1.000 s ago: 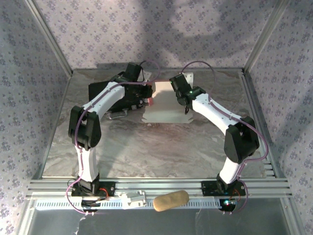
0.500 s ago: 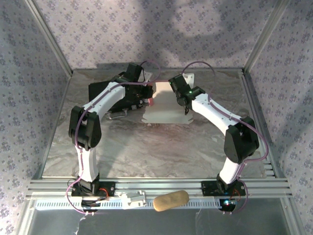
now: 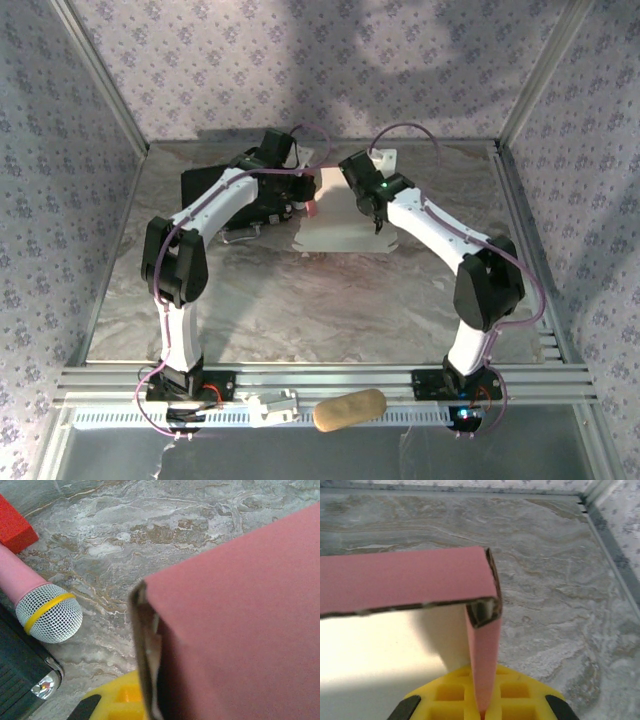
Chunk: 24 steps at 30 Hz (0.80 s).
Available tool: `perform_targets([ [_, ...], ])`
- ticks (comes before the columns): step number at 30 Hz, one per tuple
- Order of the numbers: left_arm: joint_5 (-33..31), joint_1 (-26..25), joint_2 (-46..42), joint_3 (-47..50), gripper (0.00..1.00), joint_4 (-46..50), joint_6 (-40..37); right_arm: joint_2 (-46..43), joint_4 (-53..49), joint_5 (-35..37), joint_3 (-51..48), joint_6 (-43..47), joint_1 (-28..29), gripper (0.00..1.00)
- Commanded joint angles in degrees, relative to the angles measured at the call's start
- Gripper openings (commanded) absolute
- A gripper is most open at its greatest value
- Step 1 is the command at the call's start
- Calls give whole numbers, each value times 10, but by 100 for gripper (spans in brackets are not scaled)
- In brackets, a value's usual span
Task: Fold the paper box
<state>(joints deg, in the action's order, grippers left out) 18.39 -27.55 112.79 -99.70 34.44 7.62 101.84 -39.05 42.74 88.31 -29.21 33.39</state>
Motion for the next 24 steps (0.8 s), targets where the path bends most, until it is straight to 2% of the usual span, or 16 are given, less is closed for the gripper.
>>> perform_targets([
  [1,-2,3,-25,-35,0,7,4,30,-103,104,38,-49,2,0],
  [5,-4,2,-24,-35,0,7,6,36,-113,120,43,-60,13,0],
  [16,-45,1,-23,-10,0,-20,12,5,-80,39,22,-24,13,0],
  [18,-65,-3,-27,4,6,-35,13,3,-74,29,14,-21,13,0],
  [24,-126,-19,-41,48,15,-90,16,-15,-58,-2,-15,-26,9,0],
])
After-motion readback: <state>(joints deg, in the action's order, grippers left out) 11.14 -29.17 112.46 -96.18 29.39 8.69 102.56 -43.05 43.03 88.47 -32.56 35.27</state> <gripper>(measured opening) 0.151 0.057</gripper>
